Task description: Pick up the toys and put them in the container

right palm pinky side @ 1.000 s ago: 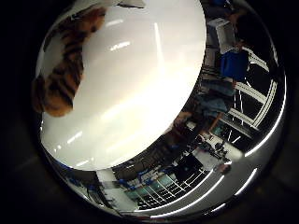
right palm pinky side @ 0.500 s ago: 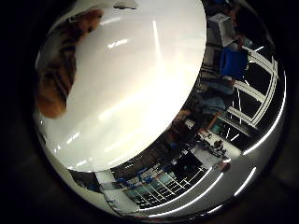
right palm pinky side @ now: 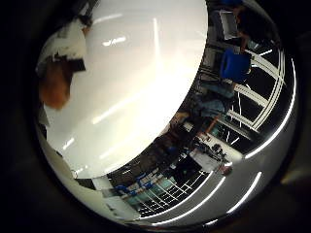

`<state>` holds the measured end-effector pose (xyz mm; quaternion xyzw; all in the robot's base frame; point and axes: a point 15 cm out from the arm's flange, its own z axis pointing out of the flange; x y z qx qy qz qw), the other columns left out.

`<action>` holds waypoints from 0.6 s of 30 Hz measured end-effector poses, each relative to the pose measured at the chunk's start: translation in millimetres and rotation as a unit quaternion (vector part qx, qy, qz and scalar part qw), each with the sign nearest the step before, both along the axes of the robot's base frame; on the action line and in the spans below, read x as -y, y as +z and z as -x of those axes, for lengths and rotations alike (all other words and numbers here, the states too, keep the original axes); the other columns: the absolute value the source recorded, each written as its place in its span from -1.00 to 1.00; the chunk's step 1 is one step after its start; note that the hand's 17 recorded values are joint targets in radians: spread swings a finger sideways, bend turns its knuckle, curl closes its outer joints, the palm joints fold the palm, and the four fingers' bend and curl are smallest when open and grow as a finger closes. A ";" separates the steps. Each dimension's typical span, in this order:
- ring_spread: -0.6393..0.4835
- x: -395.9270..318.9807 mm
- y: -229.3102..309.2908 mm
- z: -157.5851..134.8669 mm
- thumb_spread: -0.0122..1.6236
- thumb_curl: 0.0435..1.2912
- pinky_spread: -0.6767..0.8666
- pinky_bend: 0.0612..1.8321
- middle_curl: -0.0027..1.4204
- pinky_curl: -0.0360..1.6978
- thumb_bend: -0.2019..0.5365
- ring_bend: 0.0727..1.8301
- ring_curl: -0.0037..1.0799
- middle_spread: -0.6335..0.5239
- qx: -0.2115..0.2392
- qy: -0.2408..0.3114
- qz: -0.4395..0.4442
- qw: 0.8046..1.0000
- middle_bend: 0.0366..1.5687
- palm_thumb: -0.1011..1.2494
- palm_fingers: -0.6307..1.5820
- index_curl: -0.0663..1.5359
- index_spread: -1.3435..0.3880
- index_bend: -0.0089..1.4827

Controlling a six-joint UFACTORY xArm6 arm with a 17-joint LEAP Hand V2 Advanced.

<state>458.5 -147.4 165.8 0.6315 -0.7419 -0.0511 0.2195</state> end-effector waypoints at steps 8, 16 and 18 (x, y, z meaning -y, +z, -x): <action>-0.48 -0.3 4.4 0.5 0.21 -0.30 -0.40 0.85 0.90 0.17 -0.47 0.75 0.75 -0.85 -0.001 0.002 0.001 1.000 0.46 0.88 -0.06 0.39 -0.04 0.36; -0.43 1.8 32.1 -1.6 0.08 -0.15 -0.36 0.89 0.90 0.21 -0.48 0.79 0.75 -0.80 0.015 0.004 0.006 1.000 0.52 0.96 -0.08 0.54 -0.03 0.31; -0.43 1.8 43.3 3.3 0.07 -0.13 -0.35 0.90 0.90 0.21 -0.48 0.79 0.75 -0.79 0.015 0.001 0.006 1.000 0.53 0.96 -0.08 0.56 -0.03 0.30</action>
